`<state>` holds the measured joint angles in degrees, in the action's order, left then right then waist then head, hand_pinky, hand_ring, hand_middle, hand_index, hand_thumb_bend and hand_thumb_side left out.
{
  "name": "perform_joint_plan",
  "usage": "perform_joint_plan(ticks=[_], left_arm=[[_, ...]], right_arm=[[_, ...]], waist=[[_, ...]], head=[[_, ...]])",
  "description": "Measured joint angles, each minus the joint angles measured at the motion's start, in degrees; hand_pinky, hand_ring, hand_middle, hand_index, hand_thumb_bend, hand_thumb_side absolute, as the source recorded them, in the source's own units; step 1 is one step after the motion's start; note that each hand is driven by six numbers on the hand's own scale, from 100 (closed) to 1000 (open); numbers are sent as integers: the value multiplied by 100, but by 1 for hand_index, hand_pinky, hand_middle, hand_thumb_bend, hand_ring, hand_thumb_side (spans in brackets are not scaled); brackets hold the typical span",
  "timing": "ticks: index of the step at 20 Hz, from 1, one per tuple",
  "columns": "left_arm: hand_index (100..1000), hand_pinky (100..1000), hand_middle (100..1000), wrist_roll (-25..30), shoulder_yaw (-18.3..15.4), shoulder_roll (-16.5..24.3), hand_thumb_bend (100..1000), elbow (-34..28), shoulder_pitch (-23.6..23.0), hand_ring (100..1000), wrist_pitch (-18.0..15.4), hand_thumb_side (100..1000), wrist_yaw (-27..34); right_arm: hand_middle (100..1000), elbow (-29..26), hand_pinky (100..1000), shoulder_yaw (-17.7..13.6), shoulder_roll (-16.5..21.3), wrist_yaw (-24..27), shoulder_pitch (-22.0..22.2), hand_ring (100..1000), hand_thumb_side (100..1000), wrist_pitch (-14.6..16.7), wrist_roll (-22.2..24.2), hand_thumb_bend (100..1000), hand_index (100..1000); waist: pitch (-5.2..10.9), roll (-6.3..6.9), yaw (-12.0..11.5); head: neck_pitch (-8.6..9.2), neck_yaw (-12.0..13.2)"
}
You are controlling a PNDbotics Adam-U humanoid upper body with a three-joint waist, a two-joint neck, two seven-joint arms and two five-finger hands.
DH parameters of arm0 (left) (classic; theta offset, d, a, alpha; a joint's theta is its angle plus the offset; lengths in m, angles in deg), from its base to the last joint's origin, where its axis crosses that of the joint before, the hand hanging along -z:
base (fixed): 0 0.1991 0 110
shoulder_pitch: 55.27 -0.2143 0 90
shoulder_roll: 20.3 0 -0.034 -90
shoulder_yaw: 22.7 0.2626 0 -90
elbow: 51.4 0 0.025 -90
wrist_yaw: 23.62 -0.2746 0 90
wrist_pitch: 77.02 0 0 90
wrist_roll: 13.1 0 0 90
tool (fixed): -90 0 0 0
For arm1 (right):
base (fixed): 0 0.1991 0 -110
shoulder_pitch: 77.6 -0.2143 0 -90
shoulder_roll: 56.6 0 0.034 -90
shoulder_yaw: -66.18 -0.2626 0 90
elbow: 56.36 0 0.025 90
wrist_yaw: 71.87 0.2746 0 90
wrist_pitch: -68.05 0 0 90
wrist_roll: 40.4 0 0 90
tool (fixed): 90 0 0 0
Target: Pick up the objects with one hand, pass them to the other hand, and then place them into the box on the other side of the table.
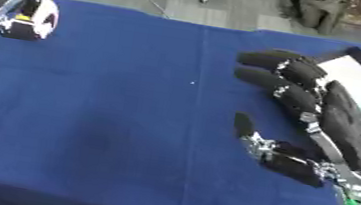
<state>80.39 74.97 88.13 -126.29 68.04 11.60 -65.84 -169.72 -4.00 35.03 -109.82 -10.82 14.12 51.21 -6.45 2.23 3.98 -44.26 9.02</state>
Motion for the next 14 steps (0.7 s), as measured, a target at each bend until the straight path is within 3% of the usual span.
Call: perform_joint_plan(ticks=[2,7,14], left_arm=[[329,650,313,204,162,23,100,-508,-52,397,-55,246,387],[336,663,321,655,540,51,100,-1619,-118,402,-129,248,1237],[344,690,328,1132,971,189,100,-3009,-189,409,-490,253,2307]], right_arm=[[820,0,833,124,50,63,-191,816,100,36,73,100,864],[824,-1,834,384,91,169,-585,819,100,52,182,244,895],[860,-2,846,558,91,540,-744,836,222,-76,371,335,939]], waist=[[5,16,-28],[19,62,-95],[19,129,-146]], head=[[0,-76],[0,-272],[0,-474]])
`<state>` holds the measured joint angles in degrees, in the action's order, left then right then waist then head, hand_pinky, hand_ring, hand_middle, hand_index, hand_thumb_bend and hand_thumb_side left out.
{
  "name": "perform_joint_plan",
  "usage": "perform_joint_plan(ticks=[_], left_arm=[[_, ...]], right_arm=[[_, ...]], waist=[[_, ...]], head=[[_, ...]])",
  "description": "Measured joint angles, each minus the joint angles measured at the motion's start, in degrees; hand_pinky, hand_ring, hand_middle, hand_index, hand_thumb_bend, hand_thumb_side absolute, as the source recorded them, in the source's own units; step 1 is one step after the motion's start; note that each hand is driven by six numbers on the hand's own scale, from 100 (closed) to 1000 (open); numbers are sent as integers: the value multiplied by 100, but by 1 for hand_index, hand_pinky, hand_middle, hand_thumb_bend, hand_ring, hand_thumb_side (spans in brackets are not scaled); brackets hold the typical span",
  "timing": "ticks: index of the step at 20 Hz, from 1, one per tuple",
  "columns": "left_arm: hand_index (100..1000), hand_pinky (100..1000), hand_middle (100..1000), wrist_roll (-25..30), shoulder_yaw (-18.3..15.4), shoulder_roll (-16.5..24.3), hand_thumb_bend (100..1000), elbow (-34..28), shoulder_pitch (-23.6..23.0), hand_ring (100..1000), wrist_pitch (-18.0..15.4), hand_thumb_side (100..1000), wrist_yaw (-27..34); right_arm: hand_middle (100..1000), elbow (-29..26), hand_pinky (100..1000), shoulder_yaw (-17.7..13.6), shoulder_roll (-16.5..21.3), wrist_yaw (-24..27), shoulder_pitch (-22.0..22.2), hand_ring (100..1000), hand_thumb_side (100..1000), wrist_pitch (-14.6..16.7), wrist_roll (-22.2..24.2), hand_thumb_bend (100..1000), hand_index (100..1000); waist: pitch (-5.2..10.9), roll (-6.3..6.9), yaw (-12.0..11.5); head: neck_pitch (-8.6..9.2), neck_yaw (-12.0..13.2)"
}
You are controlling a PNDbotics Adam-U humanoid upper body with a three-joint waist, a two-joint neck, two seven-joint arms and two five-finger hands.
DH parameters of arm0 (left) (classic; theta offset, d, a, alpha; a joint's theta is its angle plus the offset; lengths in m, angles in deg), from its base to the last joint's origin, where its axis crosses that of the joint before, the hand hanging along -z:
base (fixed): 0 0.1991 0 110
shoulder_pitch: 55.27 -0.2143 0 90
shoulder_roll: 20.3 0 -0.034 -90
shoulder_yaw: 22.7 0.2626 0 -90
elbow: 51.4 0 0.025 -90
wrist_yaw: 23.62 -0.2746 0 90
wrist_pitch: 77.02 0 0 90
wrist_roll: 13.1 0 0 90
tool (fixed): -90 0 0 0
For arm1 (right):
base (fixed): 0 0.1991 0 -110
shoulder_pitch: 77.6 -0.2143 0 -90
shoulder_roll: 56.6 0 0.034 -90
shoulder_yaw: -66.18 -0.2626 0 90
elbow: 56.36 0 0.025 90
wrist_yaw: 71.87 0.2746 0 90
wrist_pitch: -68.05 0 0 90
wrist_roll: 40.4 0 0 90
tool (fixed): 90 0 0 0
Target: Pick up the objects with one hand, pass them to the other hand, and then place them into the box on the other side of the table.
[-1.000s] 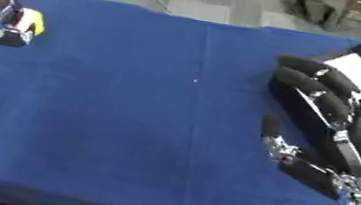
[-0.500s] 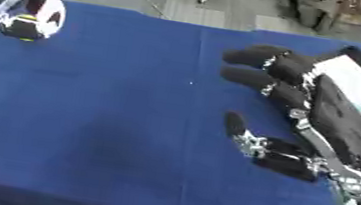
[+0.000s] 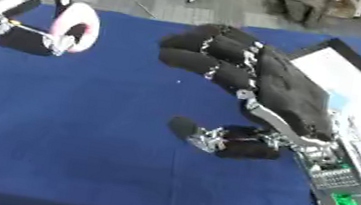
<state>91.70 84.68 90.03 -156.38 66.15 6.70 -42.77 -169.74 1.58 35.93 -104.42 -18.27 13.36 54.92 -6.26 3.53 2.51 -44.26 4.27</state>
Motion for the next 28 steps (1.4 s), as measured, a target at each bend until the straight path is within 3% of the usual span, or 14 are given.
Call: perform_joint_plan(ticks=[7,14,28], left_arm=[[347,702,332,509,390,89,100,-807,83,415,-322,253,926],[355,712,342,933,676,97,100,-872,230,426,-609,254,1508],[360,714,353,996,811,-61,100,-893,395,434,-760,261,1715]], right_arm=[[867,0,848,103,-33,467,-125,839,219,18,382,375,940],[855,0,828,199,-168,656,-177,819,124,30,491,283,927],[834,0,806,402,-268,1057,-215,796,111,-182,689,190,911]], waist=[[34,32,-28],[35,44,-47],[36,46,-57]], head=[[0,-65],[0,-90],[0,-132]])
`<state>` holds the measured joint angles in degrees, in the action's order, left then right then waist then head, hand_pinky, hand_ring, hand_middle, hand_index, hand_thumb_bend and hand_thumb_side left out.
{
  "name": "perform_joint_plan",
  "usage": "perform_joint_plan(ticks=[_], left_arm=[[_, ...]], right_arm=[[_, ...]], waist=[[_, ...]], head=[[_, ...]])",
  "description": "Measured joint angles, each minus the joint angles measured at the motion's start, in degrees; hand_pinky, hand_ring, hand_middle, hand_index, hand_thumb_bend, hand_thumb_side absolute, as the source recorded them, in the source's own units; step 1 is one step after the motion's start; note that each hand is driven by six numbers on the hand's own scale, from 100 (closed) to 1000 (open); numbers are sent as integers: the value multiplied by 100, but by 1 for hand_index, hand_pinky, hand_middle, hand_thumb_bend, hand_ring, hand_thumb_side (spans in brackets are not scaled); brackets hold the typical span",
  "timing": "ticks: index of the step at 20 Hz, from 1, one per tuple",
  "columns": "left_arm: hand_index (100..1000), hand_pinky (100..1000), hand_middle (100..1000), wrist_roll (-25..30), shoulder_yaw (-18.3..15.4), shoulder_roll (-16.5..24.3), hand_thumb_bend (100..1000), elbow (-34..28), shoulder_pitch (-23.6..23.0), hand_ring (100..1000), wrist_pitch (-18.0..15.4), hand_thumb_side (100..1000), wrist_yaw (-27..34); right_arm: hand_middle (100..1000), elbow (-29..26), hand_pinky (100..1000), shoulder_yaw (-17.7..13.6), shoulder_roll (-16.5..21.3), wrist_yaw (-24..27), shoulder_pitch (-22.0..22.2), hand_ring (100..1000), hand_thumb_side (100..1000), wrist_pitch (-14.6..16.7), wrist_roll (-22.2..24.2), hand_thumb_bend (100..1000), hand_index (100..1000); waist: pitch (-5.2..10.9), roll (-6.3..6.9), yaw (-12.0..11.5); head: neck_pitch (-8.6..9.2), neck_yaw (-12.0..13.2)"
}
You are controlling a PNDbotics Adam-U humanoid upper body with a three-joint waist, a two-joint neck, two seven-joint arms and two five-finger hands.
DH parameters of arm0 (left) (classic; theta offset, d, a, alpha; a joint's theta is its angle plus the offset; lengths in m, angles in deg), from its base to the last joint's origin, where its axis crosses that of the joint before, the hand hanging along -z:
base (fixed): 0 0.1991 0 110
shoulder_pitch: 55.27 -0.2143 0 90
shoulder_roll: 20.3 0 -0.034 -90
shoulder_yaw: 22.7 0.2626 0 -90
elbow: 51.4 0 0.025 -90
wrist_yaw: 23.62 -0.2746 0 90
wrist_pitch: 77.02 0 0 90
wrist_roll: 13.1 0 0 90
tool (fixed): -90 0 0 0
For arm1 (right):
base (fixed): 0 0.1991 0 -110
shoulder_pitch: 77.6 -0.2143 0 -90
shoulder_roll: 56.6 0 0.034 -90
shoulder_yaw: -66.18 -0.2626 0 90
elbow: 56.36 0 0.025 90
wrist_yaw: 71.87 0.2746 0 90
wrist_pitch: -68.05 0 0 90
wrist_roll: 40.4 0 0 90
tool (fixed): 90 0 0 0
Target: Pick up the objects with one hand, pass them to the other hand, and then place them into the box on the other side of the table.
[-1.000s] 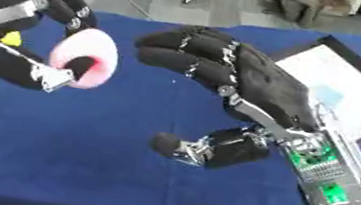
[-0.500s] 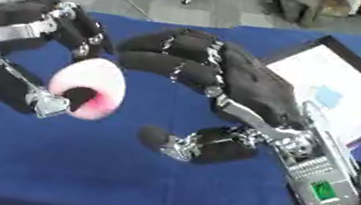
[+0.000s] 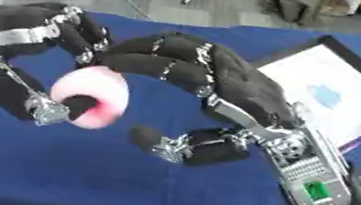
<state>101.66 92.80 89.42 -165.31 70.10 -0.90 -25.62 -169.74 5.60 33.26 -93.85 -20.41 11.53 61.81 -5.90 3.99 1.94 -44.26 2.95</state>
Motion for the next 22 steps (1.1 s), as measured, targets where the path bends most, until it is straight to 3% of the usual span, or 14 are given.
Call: perform_joint_plan(ticks=[14,22], left_arm=[[364,718,359,93,110,-194,100,0,148,437,-15,262,312],[372,721,361,226,172,-244,100,7,198,439,19,263,461]], right_arm=[[807,0,779,36,-84,140,-46,770,100,-117,112,173,888],[803,-35,764,71,-99,-99,-42,758,100,-267,-35,166,885]], waist=[[13,-1,-5],[15,1,-5]], head=[[0,-7],[0,-10]])
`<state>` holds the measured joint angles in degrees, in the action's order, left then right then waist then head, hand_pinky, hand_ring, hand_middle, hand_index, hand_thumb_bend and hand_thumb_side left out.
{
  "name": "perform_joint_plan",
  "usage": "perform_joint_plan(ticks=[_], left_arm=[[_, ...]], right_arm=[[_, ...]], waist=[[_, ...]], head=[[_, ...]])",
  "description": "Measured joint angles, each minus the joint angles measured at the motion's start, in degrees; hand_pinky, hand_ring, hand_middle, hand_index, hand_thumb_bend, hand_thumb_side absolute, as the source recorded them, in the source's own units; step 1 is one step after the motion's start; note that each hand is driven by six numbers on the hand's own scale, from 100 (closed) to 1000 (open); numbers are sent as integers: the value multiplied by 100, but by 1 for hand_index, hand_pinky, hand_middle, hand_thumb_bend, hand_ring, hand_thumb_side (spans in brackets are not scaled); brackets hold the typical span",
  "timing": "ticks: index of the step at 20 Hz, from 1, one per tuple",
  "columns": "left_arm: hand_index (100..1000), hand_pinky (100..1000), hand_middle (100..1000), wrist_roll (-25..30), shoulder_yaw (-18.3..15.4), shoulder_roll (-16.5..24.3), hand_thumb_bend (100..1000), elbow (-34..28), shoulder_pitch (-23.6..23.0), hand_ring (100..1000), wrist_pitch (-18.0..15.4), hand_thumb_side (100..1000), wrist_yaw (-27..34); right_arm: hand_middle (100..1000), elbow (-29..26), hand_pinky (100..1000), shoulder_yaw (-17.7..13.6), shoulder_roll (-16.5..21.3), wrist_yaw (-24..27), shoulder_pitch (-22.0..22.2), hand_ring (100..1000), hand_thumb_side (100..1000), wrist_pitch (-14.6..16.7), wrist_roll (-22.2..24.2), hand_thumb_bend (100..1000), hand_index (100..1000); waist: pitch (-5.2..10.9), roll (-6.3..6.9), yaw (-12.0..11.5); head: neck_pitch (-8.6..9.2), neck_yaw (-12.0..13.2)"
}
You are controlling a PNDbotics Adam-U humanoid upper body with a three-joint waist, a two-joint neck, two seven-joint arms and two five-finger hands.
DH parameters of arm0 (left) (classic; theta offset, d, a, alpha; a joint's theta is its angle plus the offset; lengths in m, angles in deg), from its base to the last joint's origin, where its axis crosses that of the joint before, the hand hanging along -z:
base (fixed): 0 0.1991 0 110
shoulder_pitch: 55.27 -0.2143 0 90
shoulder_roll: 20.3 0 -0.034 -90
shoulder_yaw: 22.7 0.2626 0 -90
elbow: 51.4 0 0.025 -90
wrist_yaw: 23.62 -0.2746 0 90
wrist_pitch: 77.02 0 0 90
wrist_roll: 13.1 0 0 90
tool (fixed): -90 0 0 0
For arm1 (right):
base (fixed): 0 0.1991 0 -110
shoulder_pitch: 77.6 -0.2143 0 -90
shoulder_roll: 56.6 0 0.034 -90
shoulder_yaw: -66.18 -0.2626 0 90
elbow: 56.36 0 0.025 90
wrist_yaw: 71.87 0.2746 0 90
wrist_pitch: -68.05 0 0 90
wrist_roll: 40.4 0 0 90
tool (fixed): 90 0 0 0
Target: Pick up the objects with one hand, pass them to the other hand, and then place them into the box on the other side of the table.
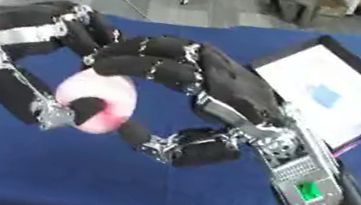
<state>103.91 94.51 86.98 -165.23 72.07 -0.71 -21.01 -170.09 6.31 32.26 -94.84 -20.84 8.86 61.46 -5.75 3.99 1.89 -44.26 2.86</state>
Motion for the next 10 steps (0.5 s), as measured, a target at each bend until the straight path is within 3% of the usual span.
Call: perform_joint_plan(ticks=[10], left_arm=[[375,721,361,20,-2,0,100,31,2,440,-38,265,130]], right_arm=[[803,-68,759,49,0,-307,84,755,100,-121,-70,154,886]], waist=[[6,15,0]], head=[[0,-21]])
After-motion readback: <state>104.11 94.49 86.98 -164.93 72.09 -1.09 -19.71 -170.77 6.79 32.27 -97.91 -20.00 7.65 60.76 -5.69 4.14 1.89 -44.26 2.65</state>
